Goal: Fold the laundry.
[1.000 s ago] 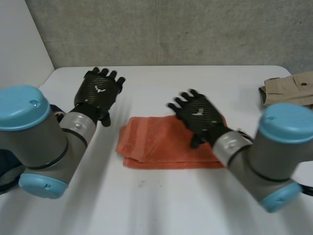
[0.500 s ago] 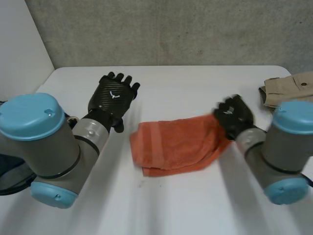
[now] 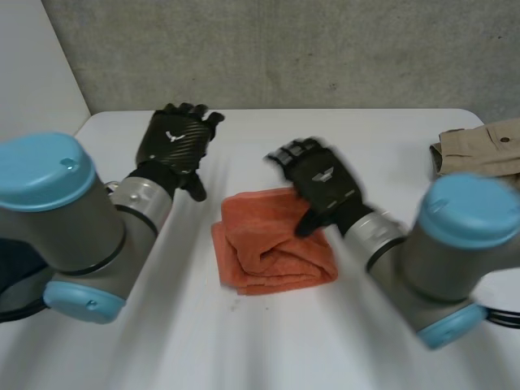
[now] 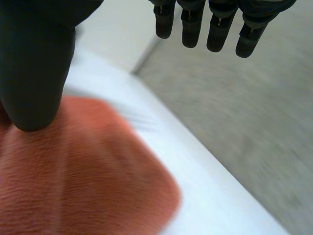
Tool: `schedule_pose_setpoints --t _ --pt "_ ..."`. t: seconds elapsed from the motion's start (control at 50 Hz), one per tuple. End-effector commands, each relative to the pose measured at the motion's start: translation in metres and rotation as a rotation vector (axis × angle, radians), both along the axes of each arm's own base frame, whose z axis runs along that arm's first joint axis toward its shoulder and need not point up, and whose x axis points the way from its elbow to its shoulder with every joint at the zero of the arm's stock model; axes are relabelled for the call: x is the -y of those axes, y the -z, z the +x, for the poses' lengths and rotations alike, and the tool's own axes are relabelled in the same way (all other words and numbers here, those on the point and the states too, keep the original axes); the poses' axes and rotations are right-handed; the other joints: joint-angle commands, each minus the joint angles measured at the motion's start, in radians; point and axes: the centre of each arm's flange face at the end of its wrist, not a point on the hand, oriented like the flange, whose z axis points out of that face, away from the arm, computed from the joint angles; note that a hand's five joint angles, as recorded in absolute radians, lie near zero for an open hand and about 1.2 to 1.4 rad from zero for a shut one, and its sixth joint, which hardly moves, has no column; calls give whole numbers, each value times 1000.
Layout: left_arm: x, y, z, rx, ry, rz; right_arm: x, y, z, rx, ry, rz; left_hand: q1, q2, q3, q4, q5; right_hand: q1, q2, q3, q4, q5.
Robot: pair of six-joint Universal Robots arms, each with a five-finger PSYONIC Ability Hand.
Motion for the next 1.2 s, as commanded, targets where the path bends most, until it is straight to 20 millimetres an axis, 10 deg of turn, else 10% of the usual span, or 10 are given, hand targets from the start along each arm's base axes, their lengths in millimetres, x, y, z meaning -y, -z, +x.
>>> schedule_pose_setpoints --t 0.02,0.26,0.54,0.68,0.86,1.2 --pt "-19 6 -45 -98 125 70 31 -22 -46 213 176 302 4 -10 -15 -8 -28 -52 -41 -42 -43 -48" --pt "-36 88 -61 31 57 362 46 39 -24 -7 145 499 6 -7 -12 -5 -25 -52 -41 -42 -43 -48" --pt "-28 98 -31 342 -27 311 41 50 -19 -285 157 291 6 -7 -12 -5 -25 -52 -41 -42 -43 -48" --pt "-28 52 -39 254 58 219 21 19 -15 -297 161 123 -14 -27 -33 -25 -45 -52 -41 -42 -43 -48" --pt "-24 -10 -50 94 321 108 -34 42 -10 -265 42 76 0 -13 -18 -11 -31 -52 -41 -42 -43 -48" --pt "-29 -24 -53 -39 491 197 -35 86 6 -243 -14 22 9 -4 -9 -2 -22 40 51 51 49 45"
